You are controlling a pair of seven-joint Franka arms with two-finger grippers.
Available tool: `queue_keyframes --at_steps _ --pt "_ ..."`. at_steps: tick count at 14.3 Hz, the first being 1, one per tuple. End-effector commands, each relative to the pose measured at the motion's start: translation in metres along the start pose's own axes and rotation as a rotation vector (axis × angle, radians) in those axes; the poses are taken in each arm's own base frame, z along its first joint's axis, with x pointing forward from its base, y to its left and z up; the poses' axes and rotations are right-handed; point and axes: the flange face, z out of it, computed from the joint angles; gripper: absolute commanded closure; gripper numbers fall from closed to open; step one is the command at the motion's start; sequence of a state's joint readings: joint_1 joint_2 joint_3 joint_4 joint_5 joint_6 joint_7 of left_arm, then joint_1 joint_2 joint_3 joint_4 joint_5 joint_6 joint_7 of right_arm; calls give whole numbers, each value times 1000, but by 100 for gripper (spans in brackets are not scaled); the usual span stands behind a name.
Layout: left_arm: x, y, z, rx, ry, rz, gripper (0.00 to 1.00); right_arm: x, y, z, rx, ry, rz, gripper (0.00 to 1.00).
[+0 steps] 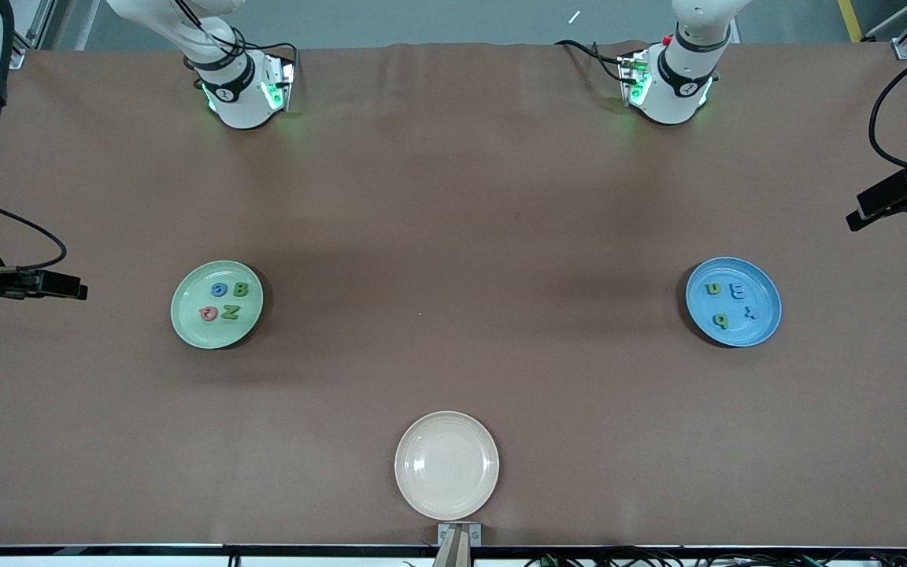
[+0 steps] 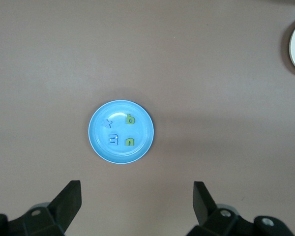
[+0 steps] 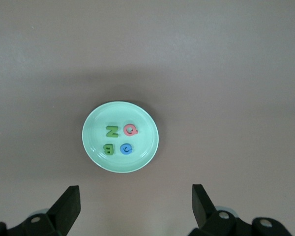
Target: Sort upper and lower case letters into plates
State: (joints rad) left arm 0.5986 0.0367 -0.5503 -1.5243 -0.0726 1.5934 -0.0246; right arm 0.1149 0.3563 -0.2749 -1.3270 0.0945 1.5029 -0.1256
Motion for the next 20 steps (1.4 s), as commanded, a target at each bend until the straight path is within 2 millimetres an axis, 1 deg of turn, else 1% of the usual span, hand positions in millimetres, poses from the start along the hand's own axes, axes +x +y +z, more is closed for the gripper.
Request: queue_keyframes --at_steps 1,2,3,4,6,8,10,13,17,20 --pt "-1 17 -10 5 19 24 0 -34 -3 -9 39 5 -18 0" --pt "-2 26 -10 9 21 38 0 -38 -8 -11 33 8 -27 0" --pt "-3 25 -12 13 22 34 0 -41 -9 -15 14 14 -29 0" --pt "-4 29 -13 16 24 41 0 -44 -11 -19 10 18 -35 0" --pt "-4 27 -12 21 23 36 0 -55 -10 -20 16 22 -39 0" --pt "-6 24 -17 22 31 29 0 -66 -13 -24 16 36 -44 0" --pt "-6 25 -18 20 32 30 0 -75 -21 -29 2 39 -58 0" --pt "-6 24 -17 22 31 29 0 -86 -19 -39 -17 48 -57 0" --pt "-7 21 -18 22 33 25 0 -102 -19 -42 -15 54 -59 0" --pt "-7 21 -18 22 31 25 0 -116 -18 -53 -13 70 -60 0"
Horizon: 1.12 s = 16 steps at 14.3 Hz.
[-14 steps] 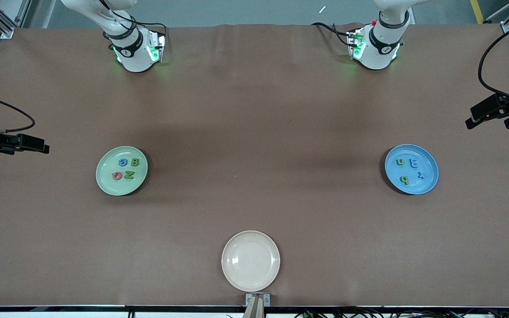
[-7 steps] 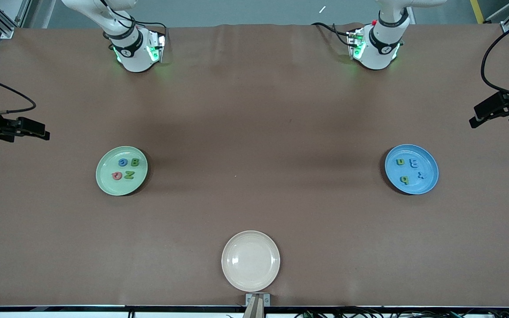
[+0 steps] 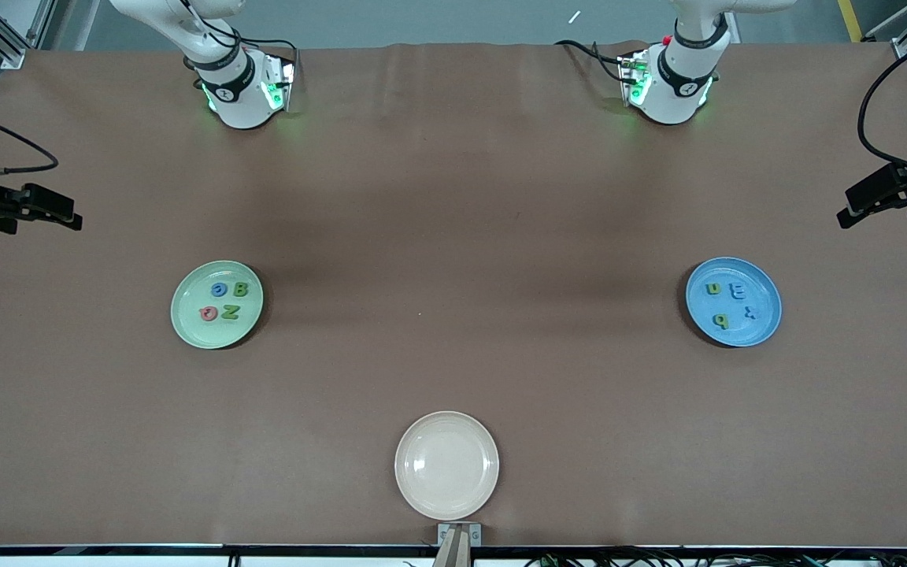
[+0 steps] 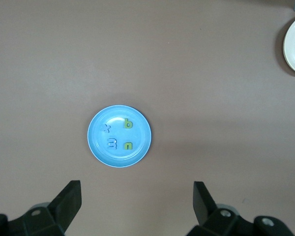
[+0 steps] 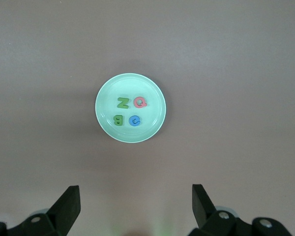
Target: Sort upper and lower case letters into plates
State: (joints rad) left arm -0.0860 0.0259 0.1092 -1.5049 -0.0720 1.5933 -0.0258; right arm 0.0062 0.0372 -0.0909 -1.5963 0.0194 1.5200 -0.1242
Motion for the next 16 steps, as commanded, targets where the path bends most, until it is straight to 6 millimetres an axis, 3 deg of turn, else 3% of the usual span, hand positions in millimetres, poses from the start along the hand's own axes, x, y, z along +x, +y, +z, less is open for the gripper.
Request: queue_keyframes --at_steps 1,6,11,16 --pt "-4 -2 -8 1 10 -4 0 -28 -2 -9 -15 19 7 0" --pt "-4 -8 -8 -4 9 -16 0 -49 -3 -26 -17 36 5 0" --pt "-4 -11 -9 -6 11 -19 0 -53 5 -33 -31 56 21 0" --pt "-4 -7 -9 -2 10 -11 0 -51 1 -33 -32 59 12 0"
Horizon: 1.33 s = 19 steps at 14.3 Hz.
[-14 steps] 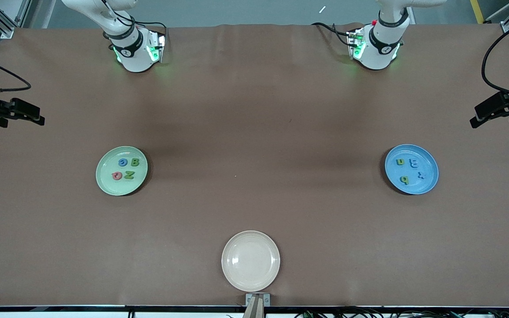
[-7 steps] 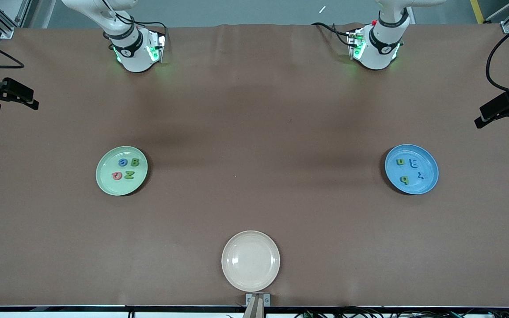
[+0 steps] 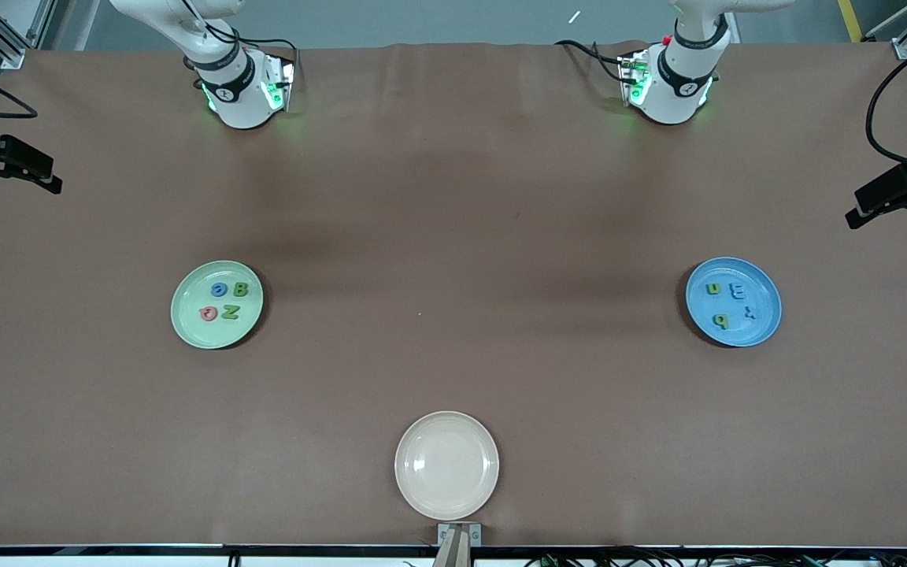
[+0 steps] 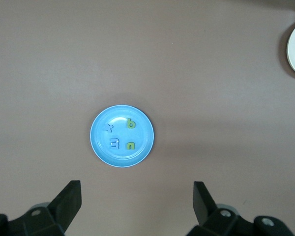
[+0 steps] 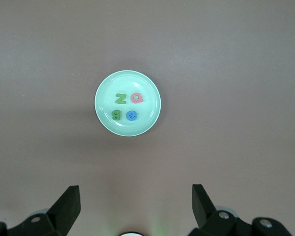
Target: Sort upper and lower case letters into plates
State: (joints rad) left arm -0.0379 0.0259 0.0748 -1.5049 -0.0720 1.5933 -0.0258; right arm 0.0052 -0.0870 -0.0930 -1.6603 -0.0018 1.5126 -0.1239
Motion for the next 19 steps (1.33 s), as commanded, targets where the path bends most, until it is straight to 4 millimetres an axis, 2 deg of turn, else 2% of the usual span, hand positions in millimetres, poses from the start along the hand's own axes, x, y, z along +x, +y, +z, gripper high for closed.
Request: queue_keyframes --at_steps 1,3,10,19 --pt "-4 0 -8 -2 9 1 0 -8 0 0 -17 8 9 0" --pt "-7 3 -12 -3 20 6 0 -9 5 -1 -17 10 18 0" --pt "-8 3 -19 -4 40 22 0 -12 -5 -5 -13 12 7 0" --pt "-6 5 -20 2 59 28 0 -12 -2 -2 -5 5 15 0"
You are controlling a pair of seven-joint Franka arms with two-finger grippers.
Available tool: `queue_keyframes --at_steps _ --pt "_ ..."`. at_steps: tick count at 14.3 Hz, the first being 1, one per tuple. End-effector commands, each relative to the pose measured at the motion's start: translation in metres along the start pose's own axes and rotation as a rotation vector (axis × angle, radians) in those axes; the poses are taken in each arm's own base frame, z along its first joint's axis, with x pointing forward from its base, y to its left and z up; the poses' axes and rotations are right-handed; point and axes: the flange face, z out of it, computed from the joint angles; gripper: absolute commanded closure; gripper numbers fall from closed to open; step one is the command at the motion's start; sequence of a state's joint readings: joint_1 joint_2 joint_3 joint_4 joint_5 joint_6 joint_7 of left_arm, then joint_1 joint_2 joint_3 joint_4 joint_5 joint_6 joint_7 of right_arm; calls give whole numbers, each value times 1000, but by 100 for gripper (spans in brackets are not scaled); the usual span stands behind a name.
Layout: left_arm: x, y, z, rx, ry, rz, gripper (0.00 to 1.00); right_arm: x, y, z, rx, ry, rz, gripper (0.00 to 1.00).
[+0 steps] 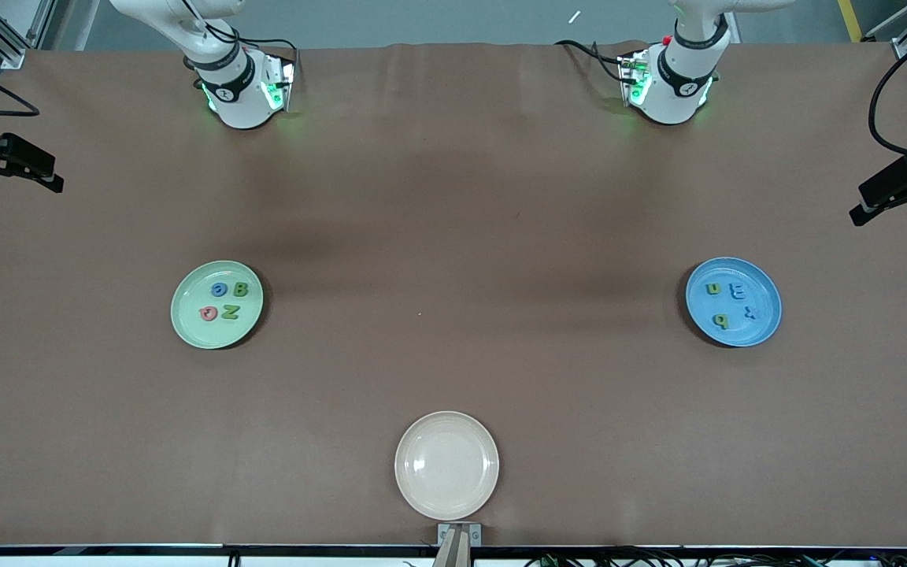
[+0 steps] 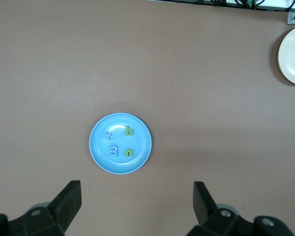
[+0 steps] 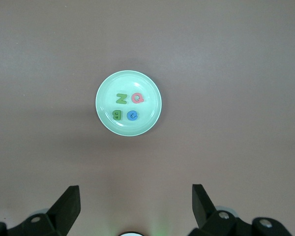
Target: Sort upper and lower case letters into plates
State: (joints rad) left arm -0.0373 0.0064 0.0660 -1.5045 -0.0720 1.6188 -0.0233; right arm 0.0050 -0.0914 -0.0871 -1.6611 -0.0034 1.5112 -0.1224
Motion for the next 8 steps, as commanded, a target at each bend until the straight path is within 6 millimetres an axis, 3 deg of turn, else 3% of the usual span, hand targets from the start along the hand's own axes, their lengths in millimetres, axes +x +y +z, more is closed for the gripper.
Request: queue_keyframes --at_steps 1,8 --pt "-3 0 -7 6 15 16 0 -11 1 -2 -3 4 17 0" --pt "-3 3 -7 21 15 24 0 -11 1 -1 -3 3 19 0"
